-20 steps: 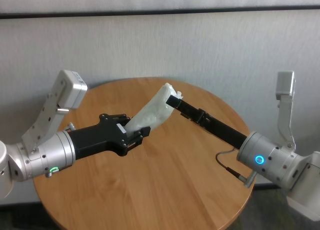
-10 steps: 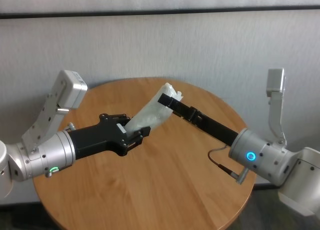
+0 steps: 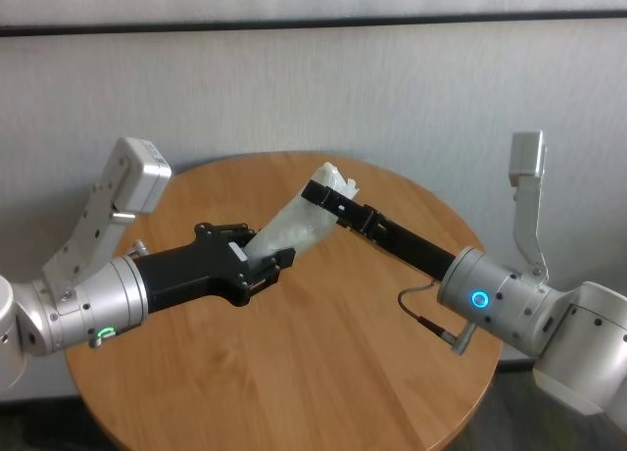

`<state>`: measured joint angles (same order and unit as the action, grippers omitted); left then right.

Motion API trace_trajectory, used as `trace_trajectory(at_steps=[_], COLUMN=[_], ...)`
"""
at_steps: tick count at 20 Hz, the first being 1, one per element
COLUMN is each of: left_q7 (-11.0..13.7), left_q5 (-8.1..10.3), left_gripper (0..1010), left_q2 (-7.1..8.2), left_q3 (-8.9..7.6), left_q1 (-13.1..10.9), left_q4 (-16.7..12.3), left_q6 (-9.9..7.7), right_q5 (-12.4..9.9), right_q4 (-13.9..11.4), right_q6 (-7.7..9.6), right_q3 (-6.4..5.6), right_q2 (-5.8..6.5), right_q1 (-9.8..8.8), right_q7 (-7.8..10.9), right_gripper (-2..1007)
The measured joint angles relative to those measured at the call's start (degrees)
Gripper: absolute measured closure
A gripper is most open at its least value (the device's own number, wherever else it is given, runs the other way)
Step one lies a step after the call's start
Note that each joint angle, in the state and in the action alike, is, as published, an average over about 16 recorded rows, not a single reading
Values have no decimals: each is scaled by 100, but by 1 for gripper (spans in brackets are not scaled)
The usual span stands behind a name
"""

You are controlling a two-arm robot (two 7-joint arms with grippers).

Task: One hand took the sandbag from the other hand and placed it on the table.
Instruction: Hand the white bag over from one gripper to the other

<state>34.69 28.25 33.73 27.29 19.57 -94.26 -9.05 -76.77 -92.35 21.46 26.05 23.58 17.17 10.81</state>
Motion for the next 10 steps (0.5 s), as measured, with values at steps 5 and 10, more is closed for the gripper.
trace_trajectory(at_steps=[5,10], left_q7=[0,0], left_q5=[0,0], left_gripper=[652,652], left_q2=[0,0], left_q3=[0,0], left_q1=[0,0], left_q4=[0,0], left_q6=[0,0], right_q5=[-34,-44], right_q4=[32,35], right_q6=[-2,2], right_q3=[41,55], right_q2=[7,18], right_q1=[43,54], right_q7=[-18,-21], right_gripper=[3,6])
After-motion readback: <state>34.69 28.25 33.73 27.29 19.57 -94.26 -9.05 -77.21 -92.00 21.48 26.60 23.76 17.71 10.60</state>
